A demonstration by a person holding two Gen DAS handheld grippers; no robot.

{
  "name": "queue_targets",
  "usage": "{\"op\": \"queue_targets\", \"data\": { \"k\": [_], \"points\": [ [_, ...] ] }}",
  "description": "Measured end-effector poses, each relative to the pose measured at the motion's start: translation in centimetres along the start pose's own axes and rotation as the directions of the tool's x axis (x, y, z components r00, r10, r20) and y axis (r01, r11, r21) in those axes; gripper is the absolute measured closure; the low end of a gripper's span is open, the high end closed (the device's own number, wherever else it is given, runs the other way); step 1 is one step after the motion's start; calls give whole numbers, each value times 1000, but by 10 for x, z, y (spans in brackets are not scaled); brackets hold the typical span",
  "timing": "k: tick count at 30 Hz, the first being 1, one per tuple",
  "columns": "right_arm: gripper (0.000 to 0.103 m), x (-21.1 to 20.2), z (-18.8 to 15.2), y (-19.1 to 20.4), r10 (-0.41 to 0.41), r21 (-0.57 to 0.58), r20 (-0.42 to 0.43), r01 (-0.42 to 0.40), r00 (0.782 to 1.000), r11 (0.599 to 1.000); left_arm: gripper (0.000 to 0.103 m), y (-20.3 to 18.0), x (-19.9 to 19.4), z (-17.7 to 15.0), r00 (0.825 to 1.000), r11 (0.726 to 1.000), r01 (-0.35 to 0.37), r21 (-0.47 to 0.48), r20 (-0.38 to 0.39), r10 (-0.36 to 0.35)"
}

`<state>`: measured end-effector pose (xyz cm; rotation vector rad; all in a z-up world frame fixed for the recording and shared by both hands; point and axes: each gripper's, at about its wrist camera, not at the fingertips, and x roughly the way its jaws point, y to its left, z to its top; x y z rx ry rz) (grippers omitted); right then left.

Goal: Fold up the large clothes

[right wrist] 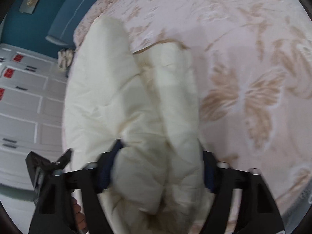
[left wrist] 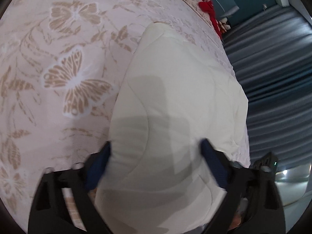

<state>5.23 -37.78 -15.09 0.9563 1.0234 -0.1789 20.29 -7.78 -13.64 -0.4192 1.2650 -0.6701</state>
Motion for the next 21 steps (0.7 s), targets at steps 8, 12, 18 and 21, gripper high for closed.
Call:
{"op": "queue_targets", "data": {
  "k": [8, 12, 18, 21],
  "points": [
    [69, 3, -14, 113, 71, -312, 37, -56, 997, 948, 53, -6, -96, 6, 968, 978, -164, 131, 210, 134],
    [70, 46, -23, 143, 28, -381, -4, -27, 1000, 924, 53, 10, -109, 13, 929, 937, -316, 151, 247, 274],
    [70, 70, -28, 136, -25, -375, -8, 20, 1000, 927, 52, 35, -85, 6, 912, 915, -384, 123, 203, 356],
    [68, 75, -30, 133, -37, -372, -13, 30, 999, 928, 50, 32, -75, 5, 899, 899, -417, 130, 203, 388]
  ]
}}
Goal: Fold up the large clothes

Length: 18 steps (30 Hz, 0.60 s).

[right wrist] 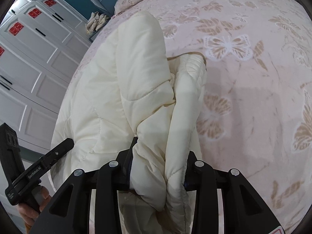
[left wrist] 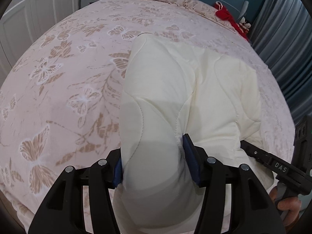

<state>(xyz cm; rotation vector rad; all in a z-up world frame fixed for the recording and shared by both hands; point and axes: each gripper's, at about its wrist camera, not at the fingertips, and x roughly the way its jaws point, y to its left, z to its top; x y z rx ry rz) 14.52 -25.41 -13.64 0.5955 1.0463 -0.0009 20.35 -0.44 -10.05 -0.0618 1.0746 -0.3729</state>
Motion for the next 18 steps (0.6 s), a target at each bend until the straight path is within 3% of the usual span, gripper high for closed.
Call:
{"op": "queue_targets", "data": {
  "k": [11, 18],
  "points": [
    [53, -1, -5, -13, 20, 54, -13, -19, 1000, 998, 42, 0, 10, -5, 997, 997, -73, 20, -5, 73],
    [51, -61, -17, -9, 27, 34, 55, -29, 998, 999, 38, -7, -16, -5, 989, 987, -147, 62, 39, 145]
  ]
}}
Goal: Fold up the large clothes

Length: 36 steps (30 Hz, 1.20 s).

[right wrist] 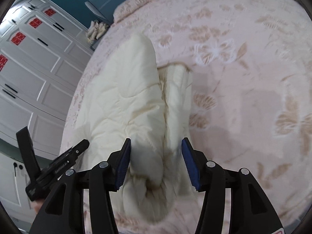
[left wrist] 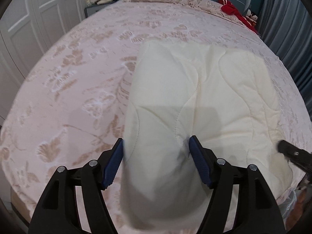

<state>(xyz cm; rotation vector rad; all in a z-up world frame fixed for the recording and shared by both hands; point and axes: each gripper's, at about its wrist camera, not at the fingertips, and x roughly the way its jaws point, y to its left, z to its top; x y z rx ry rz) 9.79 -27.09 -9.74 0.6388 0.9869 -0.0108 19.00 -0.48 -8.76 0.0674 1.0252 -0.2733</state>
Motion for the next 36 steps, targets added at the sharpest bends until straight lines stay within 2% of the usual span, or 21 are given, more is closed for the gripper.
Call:
{"op": "queue_targets", "data": {
  "k": [3, 5, 7, 9, 10, 11, 12, 14, 15, 17, 19, 21, 23, 25, 29, 33, 35, 36],
  "points": [
    [48, -27, -3, 0, -35, -11, 36, 35, 999, 999, 35, -4, -36, 2, 997, 1000, -10, 24, 79, 8],
    [47, -37, -4, 1, -22, 2, 46, 22, 999, 1000, 29, -5, -53, 3, 994, 1000, 7, 12, 108, -9],
    [47, -37, -5, 9, 5, -2, 28, -5, 1000, 1000, 28, -8, -55, 2, 995, 1000, 29, 4, 97, -29],
    [48, -29, -8, 28, 9, -64, 3, -9, 1000, 998, 28, -12, -51, 0, 996, 999, 44, 2, 76, -44],
    [50, -22, -10, 38, -21, -114, -9, 20, 1000, 993, 29, -16, -46, -4, 997, 999, 43, 8, 59, -43],
    [57, -11, -12, 45, -56, -163, -37, 49, 998, 985, 29, -18, -44, -7, 998, 999, 40, 11, 51, -41],
    [84, 1, -15, 48, -70, -194, -77, 53, 995, 980, 29, -21, -43, -10, 998, 999, 45, 11, 43, -46],
    [88, 0, -18, 49, -61, -191, -91, 43, 994, 981, 29, -20, -49, -15, 997, 998, 69, 1, 43, -69],
    [90, -17, -19, 51, -6, -186, -49, -3, 999, 983, 29, -19, -52, -17, 997, 998, 67, 0, 48, -67],
    [90, -40, -20, 50, 50, -172, 1, -49, 999, 984, 29, -17, -58, -21, 997, 999, 51, 3, 55, -51],
    [90, -39, -22, 41, 16, -150, 10, -14, 1000, 989, 29, -16, -52, -26, 999, 1000, 11, 16, 35, -12],
    [90, -17, -25, 23, -48, -111, -35, 43, 998, 993, 33, -16, -35, -32, 1000, 1000, -14, 22, -15, 14],
    [90, 6, -30, -1, -58, -40, -84, 55, 995, 998, 33, -14, -21, -37, 998, 1000, 0, 5, -57, 0],
    [89, 21, -35, -12, -69, -18, -107, 68, 992, 998, 32, -13, -11, -43, 996, 1000, -1, -5, -86, 0],
    [88, 39, -43, -21, -82, -28, -120, 79, 989, 996, 28, -22, 2, -54, 995, 997, -55, 50, -85, 59],
    [88, 41, -42, -20, -93, -41, -113, 89, 989, 995, 25, -19, 12, -57, 993, 996, -78, 34, -81, 80],
    [85, 29, -38, -13, -97, -45, -99, 93, 990, 995, 25, -16, 6, -53, 994, 997, -75, 17, -82, 76],
    [77, 15, -35, -6, -98, -49, -60, 95, 993, 994, 25, -14, 0, -51, 995, 998, -70, 4, -76, 70]
  ]
}}
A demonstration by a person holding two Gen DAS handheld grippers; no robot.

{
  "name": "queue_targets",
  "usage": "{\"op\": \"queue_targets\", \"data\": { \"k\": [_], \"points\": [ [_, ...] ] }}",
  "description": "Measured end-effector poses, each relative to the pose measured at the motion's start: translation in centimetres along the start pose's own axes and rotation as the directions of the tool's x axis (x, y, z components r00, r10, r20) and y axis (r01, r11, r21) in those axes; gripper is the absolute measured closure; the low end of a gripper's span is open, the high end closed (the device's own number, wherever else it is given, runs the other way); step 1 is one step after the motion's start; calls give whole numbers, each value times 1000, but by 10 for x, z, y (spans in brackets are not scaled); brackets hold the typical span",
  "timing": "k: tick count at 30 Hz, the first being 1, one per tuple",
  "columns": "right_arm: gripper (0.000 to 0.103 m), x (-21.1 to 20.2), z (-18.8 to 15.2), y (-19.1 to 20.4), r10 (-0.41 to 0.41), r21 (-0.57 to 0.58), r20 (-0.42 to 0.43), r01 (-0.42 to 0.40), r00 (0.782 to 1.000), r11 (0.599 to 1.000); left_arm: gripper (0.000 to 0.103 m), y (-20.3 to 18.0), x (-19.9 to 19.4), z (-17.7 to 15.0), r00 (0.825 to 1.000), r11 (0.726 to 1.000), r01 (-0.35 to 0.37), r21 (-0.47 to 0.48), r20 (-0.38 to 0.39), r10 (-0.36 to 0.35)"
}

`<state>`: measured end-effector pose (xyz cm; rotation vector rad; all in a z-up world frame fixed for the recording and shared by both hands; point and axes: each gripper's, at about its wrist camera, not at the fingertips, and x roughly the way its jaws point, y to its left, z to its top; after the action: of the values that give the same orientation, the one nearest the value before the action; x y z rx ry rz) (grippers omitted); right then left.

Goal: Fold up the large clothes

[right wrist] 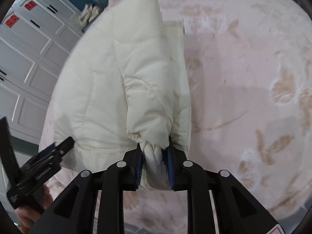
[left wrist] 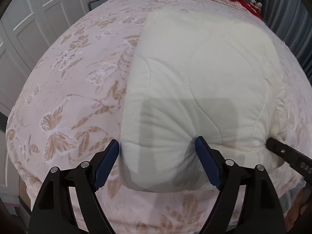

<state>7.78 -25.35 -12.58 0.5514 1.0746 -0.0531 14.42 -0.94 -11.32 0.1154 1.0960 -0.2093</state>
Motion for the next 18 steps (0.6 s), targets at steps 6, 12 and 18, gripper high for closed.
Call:
{"op": "queue_targets", "data": {
  "k": [6, 12, 18],
  "points": [
    [35, -16, 14, -2, -10, 25, 78, 8, 997, 1000, 9, 30, -18, 23, 997, 990, 62, -128, 52, -55],
    [55, 29, 15, -8, 100, 123, -36, -95, 994, 988, 6, 34, 24, 33, 980, 967, 186, -172, -44, -197],
    [77, 4, 16, 6, 86, 41, 14, -87, 996, 995, 20, 13, 9, 30, 991, 990, 129, -64, -31, -131]
  ]
}}
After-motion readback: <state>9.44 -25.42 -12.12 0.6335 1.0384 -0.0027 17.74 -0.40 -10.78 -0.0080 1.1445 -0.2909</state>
